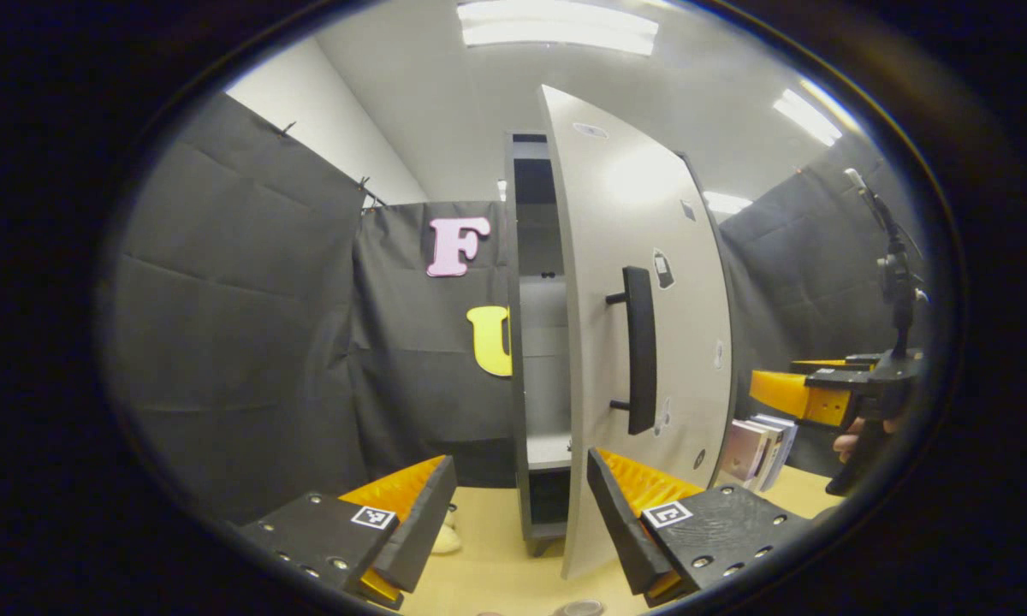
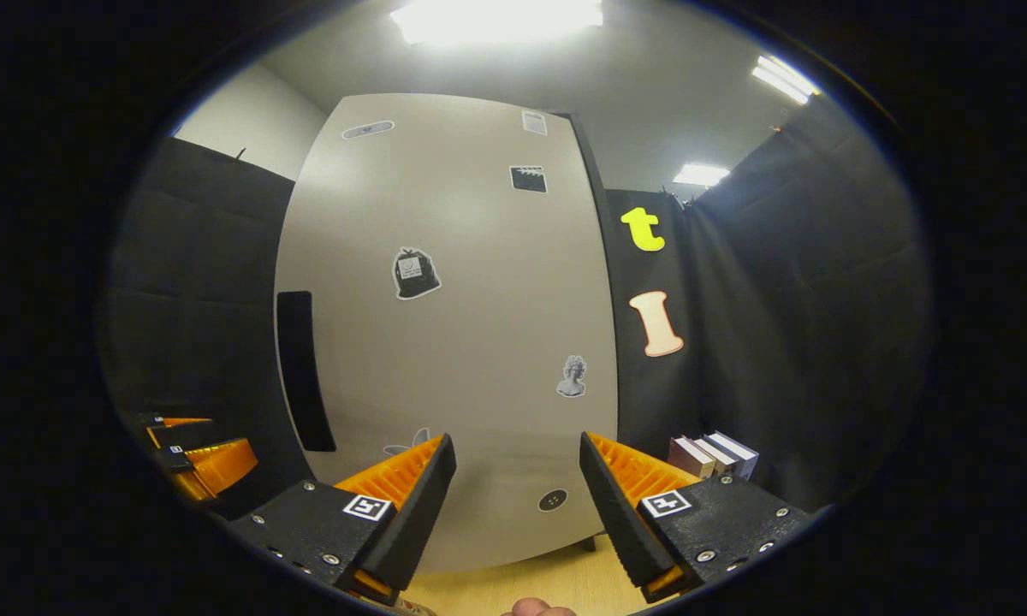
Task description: Open the cabinet door with the right hand, grasp the bottle in the cabinet with the left hand and place it on the coaster, then close the cabinet door with the right hand.
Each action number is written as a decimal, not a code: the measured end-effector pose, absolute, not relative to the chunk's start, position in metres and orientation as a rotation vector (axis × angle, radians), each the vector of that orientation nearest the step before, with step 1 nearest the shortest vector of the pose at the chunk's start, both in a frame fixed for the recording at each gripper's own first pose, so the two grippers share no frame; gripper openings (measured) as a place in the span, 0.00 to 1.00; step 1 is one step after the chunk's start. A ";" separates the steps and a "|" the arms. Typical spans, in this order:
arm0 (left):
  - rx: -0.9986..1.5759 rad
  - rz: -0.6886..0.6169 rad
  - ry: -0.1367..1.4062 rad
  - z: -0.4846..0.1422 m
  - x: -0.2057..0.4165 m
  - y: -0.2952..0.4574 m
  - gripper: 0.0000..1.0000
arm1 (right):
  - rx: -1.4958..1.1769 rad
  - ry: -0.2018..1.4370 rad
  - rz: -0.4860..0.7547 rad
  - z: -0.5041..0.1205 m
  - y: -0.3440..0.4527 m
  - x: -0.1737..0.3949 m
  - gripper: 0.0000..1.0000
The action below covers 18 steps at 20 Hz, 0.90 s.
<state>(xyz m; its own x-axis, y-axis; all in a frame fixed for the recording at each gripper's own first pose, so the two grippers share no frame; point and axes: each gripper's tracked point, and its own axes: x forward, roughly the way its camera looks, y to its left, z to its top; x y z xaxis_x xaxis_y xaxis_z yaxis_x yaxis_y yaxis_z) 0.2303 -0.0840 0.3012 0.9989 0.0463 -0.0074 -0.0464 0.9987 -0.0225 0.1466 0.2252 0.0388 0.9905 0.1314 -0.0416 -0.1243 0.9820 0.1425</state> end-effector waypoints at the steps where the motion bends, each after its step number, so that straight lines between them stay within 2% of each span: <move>1: -0.018 0.047 0.014 0.300 0.230 -0.083 0.94 | 0.128 0.056 0.132 0.038 0.225 0.144 0.90; 2: -0.015 0.045 0.019 0.299 0.230 -0.083 0.84 | 0.116 0.057 0.138 0.038 0.226 0.144 0.90; 4: -0.024 0.031 0.031 0.298 0.227 -0.088 0.89 | 0.099 0.054 0.144 0.039 0.226 0.144 0.90; 6: -0.031 0.018 0.028 0.299 0.228 -0.092 0.89 | 0.093 0.043 0.147 0.044 0.225 0.143 0.91; 7: -0.030 0.015 0.021 0.300 0.230 -0.093 0.94 | 0.089 0.040 0.148 0.045 0.225 0.143 0.91; 8: -0.028 0.014 0.017 0.301 0.231 -0.093 0.89 | 0.089 0.038 0.149 0.047 0.225 0.143 0.91; 18: -0.017 0.001 0.016 0.303 0.234 -0.097 0.89 | 0.090 0.043 0.147 0.049 0.221 0.147 0.91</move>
